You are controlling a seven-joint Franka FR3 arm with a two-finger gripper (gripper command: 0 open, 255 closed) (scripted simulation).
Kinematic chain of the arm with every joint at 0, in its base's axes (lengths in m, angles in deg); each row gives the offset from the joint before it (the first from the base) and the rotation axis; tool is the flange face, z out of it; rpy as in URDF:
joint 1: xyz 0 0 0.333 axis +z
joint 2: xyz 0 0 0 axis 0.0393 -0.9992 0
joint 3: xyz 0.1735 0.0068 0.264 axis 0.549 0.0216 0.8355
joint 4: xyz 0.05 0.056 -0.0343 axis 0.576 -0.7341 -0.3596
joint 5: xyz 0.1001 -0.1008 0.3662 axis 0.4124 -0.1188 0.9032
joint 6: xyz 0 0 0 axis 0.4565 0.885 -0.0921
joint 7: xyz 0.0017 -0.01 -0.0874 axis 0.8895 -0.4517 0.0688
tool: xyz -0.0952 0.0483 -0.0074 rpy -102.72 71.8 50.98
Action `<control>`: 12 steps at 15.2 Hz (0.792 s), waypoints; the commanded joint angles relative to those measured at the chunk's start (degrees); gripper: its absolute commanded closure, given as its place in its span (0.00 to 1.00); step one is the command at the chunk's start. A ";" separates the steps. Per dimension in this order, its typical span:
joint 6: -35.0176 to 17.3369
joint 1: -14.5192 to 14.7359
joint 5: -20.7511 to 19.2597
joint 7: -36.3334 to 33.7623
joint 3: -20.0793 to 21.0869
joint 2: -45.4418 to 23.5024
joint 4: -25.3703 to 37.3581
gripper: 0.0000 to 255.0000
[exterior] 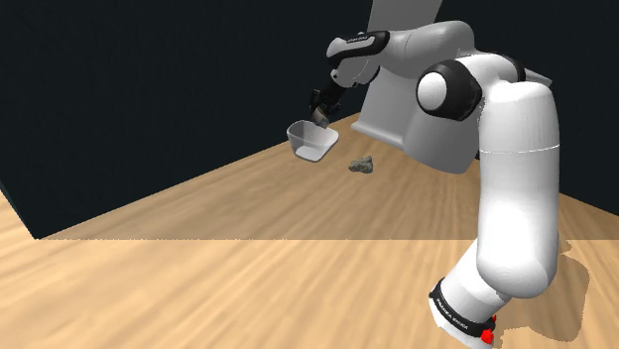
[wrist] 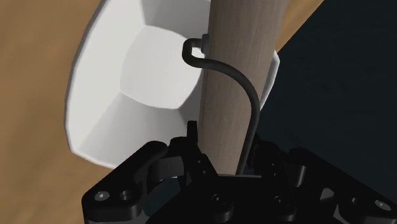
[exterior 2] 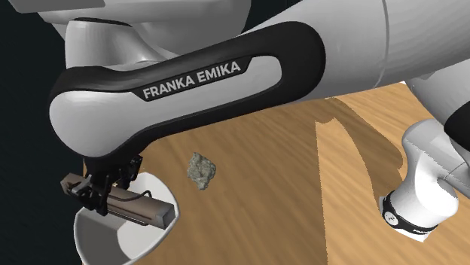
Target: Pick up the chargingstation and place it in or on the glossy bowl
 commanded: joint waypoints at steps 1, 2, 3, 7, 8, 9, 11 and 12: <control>-1.22 0.10 0.35 0.48 0.18 -0.20 -1.05 1.00; -1.81 0.09 0.57 0.76 0.29 -0.41 -1.47 1.00; -2.39 0.08 0.79 1.04 0.41 -0.63 -1.88 1.00; -4.65 -0.03 1.74 2.16 0.92 -1.61 -3.36 1.00; -5.30 -0.08 2.04 2.50 1.09 -1.93 -3.74 1.00; -5.31 -0.07 2.03 2.50 1.08 -1.93 -3.76 1.00; -5.30 -0.08 2.03 2.50 1.09 -1.93 -3.75 1.00; -5.30 -0.08 2.03 2.50 1.09 -1.93 -3.75 1.00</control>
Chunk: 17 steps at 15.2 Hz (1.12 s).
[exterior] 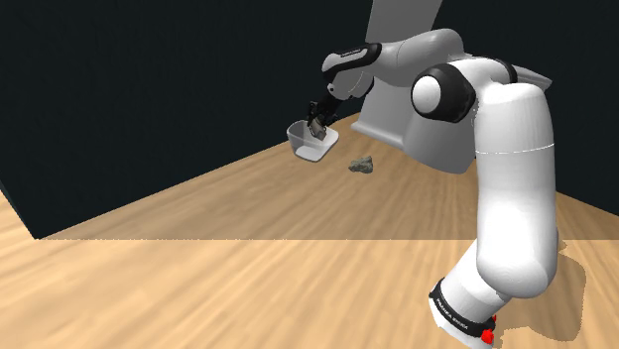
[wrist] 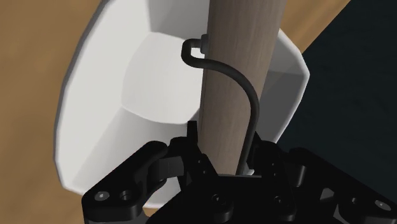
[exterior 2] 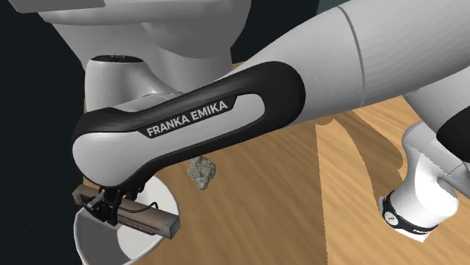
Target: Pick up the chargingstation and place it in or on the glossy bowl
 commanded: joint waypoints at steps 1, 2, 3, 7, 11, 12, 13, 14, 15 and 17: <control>-0.06 0.00 0.02 0.02 0.01 0.00 -0.01 1.00; -0.06 0.00 0.02 0.02 0.01 0.00 -0.01 1.00; -0.06 0.00 0.02 0.02 0.01 0.00 -0.01 1.00; -0.06 -0.01 0.03 0.03 0.01 -0.01 -0.01 0.00; 0.94 0.11 -0.56 -0.24 -0.42 1.29 -0.28 0.00; 1.97 0.21 -1.15 -0.50 -0.84 2.55 -0.45 0.00; 3.04 0.29 -1.74 -0.79 -1.25 3.75 -0.54 0.00; 3.91 0.33 -2.21 -1.01 -1.55 4.67 -0.55 0.00; 3.90 0.33 -2.21 -1.01 -1.55 4.67 -0.55 0.00; 3.90 0.33 -2.21 -1.02 -1.55 4.67 -0.55 0.00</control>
